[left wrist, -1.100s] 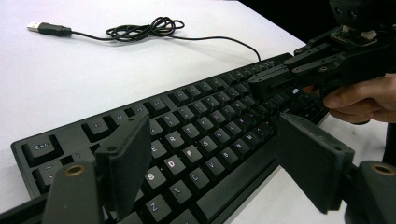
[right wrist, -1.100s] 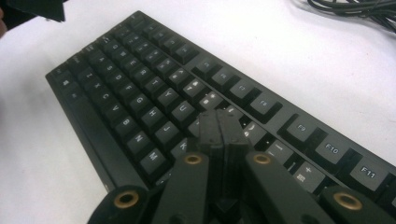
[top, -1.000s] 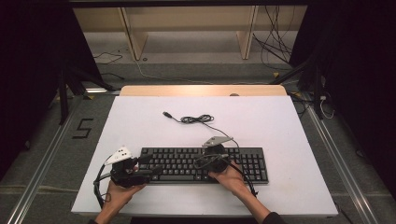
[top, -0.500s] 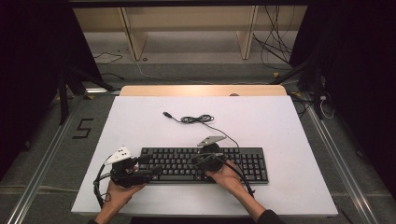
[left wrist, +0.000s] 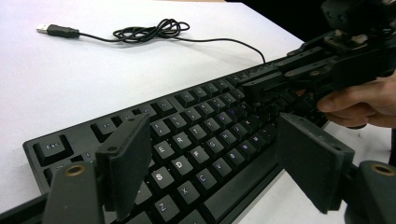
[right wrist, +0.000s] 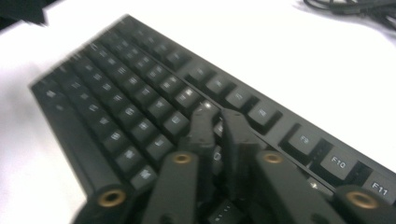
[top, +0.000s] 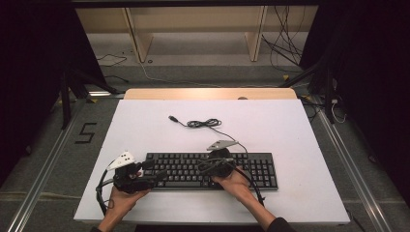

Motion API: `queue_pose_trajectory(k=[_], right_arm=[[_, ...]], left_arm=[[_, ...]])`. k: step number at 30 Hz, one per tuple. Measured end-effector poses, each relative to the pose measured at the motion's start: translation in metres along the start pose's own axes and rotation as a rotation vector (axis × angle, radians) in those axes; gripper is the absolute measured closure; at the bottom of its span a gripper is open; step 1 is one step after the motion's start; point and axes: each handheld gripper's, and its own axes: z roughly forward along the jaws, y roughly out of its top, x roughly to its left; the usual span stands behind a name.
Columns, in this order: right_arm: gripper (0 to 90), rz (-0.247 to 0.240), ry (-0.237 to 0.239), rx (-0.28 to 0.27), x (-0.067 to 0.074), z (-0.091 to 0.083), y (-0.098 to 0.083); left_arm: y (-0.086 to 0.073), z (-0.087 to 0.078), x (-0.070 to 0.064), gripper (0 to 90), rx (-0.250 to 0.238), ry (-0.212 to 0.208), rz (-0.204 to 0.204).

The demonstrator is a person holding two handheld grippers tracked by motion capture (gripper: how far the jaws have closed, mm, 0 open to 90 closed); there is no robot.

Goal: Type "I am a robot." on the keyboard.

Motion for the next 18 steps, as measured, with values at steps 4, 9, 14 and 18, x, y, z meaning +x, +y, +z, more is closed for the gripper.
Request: queue_pose_trajectory(k=[4,9,14,18], right_arm=[[67.7,0.001,0.030,-0.035,0.004,-0.007,0.000],[54.7,-0.017,0.063,-0.067,0.010,-0.014,0.001],[47.6,-0.015,0.089,-0.086,0.013,-0.017,0.001],[42.1,-0.013,0.099,-0.089,0.015,-0.016,0.002]], left_arm=[[0.000,-0.001,0.000,26.6,-0.002,0.004,0.001],[0.000,-0.002,0.003,26.6,-0.010,0.010,-0.004],[0.000,-0.002,0.003,26.6,-0.009,0.011,-0.001],[0.000,-0.002,0.003,26.6,-0.009,0.011,-0.003]])
